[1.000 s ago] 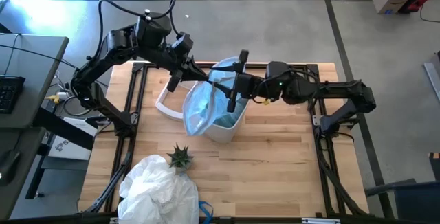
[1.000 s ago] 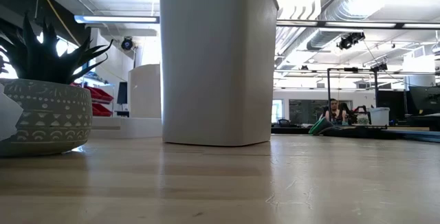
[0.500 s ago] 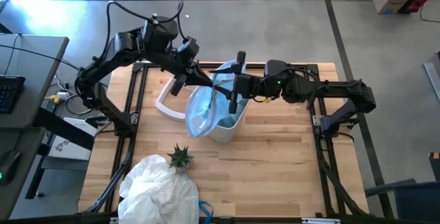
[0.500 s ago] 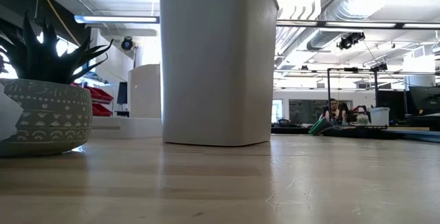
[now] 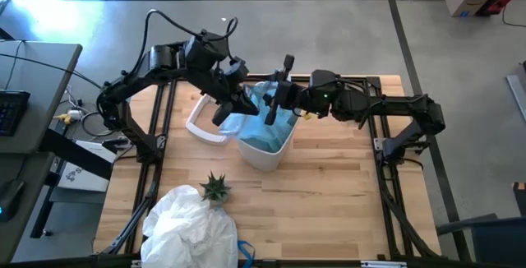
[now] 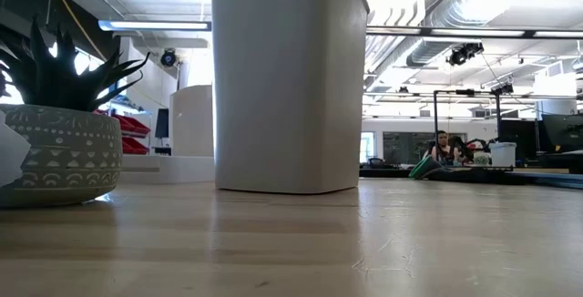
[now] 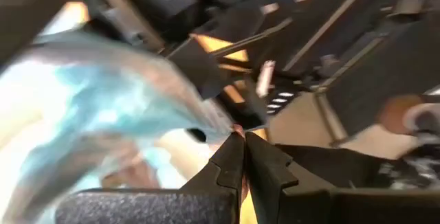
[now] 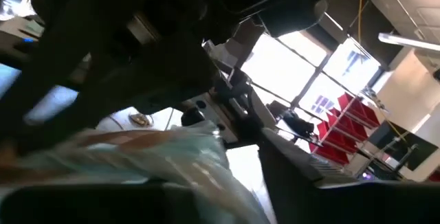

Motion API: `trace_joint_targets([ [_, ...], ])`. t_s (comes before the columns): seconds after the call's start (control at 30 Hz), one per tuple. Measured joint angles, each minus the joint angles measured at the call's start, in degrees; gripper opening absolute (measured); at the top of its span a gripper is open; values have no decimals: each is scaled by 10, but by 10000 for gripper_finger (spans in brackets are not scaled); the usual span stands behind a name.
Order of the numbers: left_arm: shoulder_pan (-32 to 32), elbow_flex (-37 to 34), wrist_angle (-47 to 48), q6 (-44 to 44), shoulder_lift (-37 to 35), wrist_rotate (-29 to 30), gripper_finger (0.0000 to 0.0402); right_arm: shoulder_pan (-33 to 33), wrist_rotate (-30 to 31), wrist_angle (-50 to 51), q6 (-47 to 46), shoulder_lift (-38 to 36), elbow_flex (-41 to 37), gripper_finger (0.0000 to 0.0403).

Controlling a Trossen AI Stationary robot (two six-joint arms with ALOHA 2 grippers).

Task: Place trash/remove bag and relplace
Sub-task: Remove the trash bag from the trash bin

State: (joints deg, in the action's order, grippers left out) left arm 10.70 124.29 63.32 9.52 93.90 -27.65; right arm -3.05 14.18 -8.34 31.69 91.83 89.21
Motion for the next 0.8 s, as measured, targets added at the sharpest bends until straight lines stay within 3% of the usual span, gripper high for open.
trace_joint_targets([
  [0.17, 10, 0, 26, -10, -14, 73, 0, 3, 4, 6, 1, 0, 0, 17],
  [0.23, 15, 0, 31, -18, -21, 87, 0, 5, 5, 8, 2, -1, 0, 5],
  [0.8, 8, 1, -11, -28, -112, 89, 0, 20, 2, -52, 3, -20, 0, 21],
])
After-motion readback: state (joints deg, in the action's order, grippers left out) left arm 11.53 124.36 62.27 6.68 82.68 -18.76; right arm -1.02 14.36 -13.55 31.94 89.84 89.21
